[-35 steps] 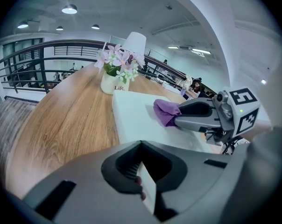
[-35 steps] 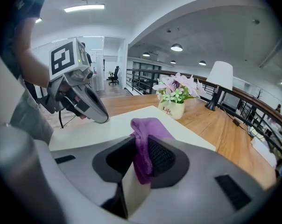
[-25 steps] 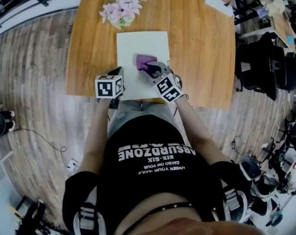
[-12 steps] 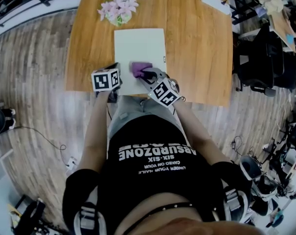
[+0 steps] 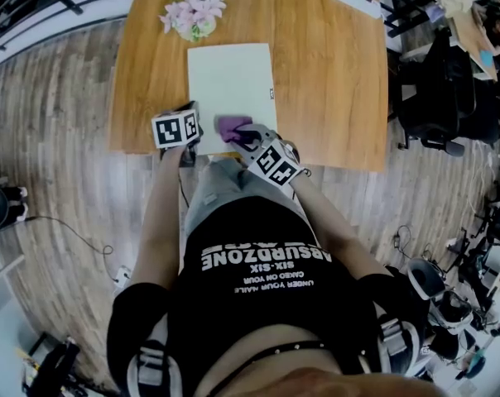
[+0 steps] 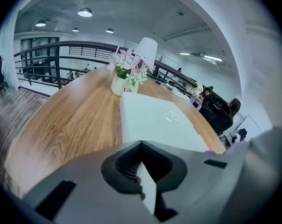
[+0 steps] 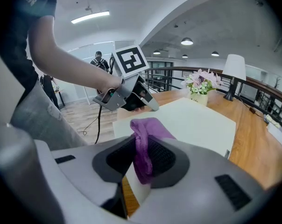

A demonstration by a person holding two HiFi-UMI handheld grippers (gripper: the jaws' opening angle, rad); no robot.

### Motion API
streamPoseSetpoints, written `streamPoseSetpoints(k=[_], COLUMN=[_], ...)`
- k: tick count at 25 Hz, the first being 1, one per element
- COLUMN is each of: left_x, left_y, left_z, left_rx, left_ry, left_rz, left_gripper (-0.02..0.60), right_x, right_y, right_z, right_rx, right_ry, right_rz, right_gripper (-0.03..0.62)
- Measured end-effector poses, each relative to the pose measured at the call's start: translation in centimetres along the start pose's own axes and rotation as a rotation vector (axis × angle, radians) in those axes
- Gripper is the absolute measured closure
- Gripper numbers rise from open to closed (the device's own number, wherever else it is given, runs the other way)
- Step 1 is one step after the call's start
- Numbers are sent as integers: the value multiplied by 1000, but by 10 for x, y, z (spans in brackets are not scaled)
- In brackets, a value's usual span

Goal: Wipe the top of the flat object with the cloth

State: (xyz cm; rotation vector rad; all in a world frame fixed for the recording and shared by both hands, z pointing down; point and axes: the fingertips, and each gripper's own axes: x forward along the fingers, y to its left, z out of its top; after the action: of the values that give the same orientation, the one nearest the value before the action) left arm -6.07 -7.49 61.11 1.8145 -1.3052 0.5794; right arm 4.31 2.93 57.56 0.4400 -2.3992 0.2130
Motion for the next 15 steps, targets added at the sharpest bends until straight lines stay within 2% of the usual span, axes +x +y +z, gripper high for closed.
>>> streamPoseSetpoints(k=[6,11,15], left_x=[2,-4,-21], left_y=[0,-2,-5], left_z=[-1,-1,-10], left_rx=[-8,-91,-86], left_ry=[12,-39,-77], left_rz=[12,-21,-24], left_gripper=[568,568,568], right_x=[-5,-8,-8], right_y=[23,28,27], right_z=[-6,-6,-6], right_rx=[-4,-20,-40], right_ry=[14,10,14], right_rz=[30,23,19], right_gripper=[496,496,496])
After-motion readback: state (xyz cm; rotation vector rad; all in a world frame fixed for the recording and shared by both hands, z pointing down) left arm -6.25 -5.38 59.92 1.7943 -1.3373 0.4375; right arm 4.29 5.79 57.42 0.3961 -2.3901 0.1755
